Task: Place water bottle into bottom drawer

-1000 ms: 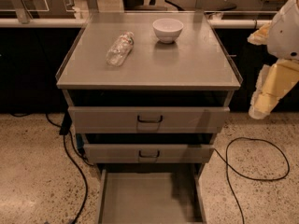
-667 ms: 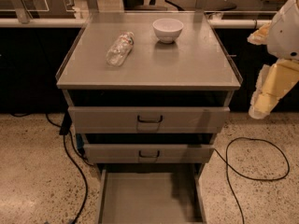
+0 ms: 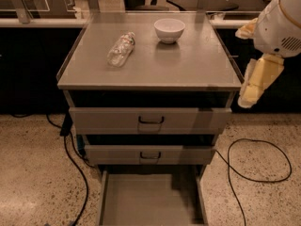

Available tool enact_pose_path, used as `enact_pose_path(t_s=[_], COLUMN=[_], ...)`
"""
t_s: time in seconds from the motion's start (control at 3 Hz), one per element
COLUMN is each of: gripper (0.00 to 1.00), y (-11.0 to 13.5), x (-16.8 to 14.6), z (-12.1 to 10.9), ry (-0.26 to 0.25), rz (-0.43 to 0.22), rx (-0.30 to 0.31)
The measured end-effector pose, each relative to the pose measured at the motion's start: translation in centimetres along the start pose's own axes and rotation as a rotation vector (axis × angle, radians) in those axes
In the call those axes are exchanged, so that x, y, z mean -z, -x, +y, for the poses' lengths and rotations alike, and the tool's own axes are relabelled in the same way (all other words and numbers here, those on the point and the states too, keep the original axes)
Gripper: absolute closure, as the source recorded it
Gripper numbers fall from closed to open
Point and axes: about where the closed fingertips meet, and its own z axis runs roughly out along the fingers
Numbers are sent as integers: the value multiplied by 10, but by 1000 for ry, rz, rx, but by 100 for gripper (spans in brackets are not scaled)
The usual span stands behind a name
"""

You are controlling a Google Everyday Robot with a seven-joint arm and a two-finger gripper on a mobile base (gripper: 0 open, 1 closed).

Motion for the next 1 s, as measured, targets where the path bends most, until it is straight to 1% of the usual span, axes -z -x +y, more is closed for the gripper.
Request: enact_pose_path(t_s=[0.33, 0.67, 1.0], gripper=[0, 0, 0], y=[32, 77, 140], x=[-37, -75, -121], z=[-31, -53, -74], ry=[23, 62, 111], rz=[-58, -137, -257], rx=[91, 185, 304])
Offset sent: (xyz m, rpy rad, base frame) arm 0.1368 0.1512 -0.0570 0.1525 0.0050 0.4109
